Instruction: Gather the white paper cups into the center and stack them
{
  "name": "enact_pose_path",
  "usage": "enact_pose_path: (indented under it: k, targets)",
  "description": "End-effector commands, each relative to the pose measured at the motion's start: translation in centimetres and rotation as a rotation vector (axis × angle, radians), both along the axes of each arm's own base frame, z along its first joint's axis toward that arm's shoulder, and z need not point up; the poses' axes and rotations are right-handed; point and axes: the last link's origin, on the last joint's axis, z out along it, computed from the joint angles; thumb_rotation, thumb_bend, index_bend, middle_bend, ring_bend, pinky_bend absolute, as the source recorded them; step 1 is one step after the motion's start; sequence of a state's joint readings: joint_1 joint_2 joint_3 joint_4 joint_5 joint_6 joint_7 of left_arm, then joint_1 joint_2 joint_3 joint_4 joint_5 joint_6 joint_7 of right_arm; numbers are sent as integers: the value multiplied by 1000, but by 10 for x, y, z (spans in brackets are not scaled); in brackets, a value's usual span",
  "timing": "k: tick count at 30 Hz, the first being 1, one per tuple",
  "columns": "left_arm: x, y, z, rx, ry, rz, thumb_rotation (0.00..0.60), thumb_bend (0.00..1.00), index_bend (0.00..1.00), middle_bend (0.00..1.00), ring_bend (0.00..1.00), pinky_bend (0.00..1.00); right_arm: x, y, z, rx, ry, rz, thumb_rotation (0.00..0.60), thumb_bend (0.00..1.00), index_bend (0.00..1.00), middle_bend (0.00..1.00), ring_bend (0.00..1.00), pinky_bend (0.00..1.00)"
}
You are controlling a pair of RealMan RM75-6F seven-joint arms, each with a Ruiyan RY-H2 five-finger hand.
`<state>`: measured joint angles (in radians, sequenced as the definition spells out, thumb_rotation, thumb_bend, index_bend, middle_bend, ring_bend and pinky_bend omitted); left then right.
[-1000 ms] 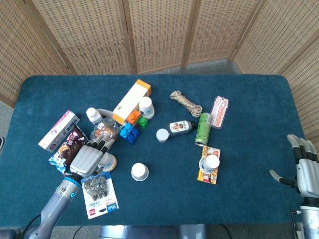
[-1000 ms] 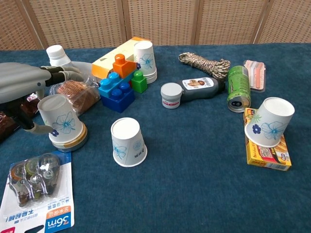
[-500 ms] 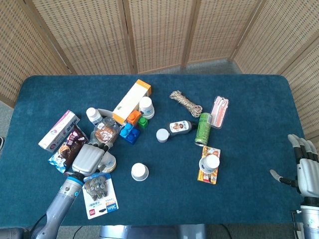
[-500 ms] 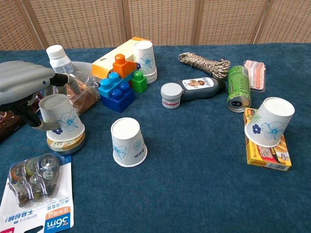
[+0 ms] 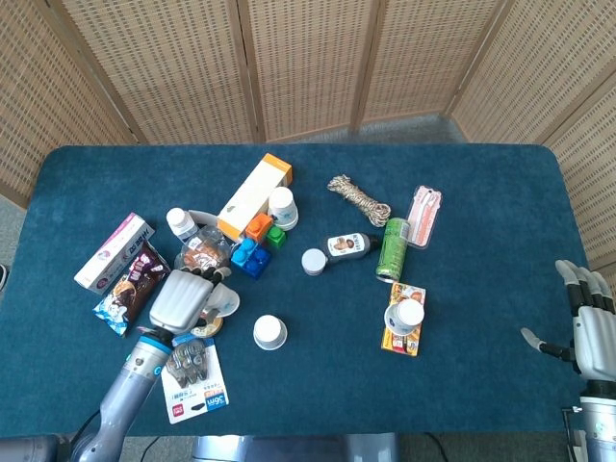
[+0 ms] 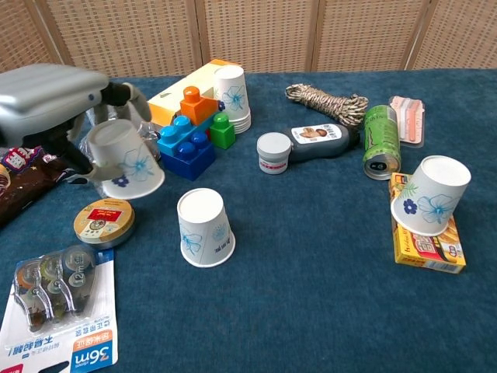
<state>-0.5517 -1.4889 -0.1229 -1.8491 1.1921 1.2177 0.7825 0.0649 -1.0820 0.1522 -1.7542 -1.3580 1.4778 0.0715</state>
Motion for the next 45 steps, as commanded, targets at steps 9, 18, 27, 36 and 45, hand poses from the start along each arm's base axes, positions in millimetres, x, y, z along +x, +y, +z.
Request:
enact_pose_path:
  k: [9, 18, 27, 36, 45]
  targets:
    - [41, 14, -28, -5, 17, -73, 600, 292, 253, 444, 481, 585, -2, 0, 1, -1, -6, -6, 600, 97, 0, 0, 0, 0]
    - [56, 21, -52, -4, 64, -97, 600, 292, 233, 419, 474, 581, -4, -1, 2, 3, -19, -14, 600, 97, 0, 0, 0, 0]
    - [59, 19, -72, -19, 66, -92, 600, 292, 217, 405, 471, 580, -4, -1, 2, 7, -30, -11, 600, 98, 0, 0, 0, 0]
    - [57, 19, -78, -17, 74, -89, 600, 291, 213, 403, 470, 578, -5, -2, 3, 6, -40, -11, 600, 97, 0, 0, 0, 0]
    - [57, 19, -84, -30, 52, -74, 600, 290, 205, 395, 464, 573, -5, -2, 3, 8, -42, -9, 600, 97, 0, 0, 0, 0]
